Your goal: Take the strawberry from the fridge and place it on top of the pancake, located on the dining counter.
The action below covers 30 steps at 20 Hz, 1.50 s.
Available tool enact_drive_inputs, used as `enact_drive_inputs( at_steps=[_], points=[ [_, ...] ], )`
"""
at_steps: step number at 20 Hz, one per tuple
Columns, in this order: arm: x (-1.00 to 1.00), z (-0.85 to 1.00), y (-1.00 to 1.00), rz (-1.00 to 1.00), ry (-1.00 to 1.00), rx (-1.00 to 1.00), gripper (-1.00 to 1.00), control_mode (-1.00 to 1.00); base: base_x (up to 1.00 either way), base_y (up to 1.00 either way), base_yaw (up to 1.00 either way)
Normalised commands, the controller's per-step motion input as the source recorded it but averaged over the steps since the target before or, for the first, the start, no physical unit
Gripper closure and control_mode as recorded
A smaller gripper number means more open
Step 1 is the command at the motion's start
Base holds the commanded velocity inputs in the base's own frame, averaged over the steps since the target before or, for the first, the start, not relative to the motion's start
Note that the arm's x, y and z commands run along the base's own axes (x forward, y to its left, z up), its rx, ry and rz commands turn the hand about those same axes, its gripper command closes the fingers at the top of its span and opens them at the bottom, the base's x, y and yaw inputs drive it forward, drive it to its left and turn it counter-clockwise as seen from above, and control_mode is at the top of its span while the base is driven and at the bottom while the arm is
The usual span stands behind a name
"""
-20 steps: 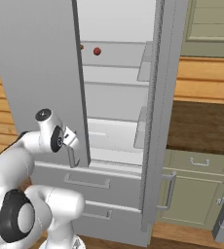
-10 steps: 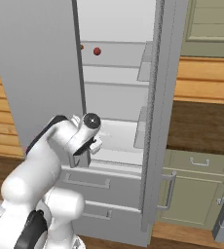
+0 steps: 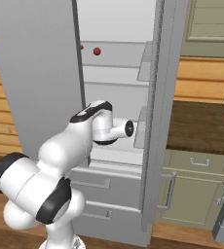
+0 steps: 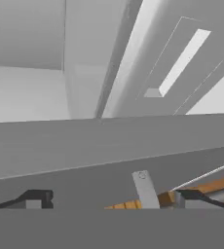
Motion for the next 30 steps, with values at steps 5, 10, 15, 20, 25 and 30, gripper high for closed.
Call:
enact_drive_inputs(
  at_steps=[5,10,15,20,25,30],
  points=[
    [0.43,0.28,0.04,0.16,-0.02,0.08,-1.00,-1.00,0.00,0.00,0.00],
    [0.16,0.05,0.44,0.12,-0.01,0.00,-1.00,-1.00,0.00,0.00,0.00],
    [0.00,0.00,0.76,0.17,0.00,0.00,-1.00,-1.00,0.00,0.00,0.00],
    [-0.22,0.00,0.82,0.18,0.00,0.00,-1.00,-1.00,0.00,0.00,0.00],
    [-0.86,0.00,0.75,0.19,-0.01,0.00,-1.00,-1.00,0.00,0.00,0.00],
    [-1.00,0.00,0.83,0.25,-0.09,0.00,-1.00,-1.00,0.00,0.00,0.00]
  ],
)
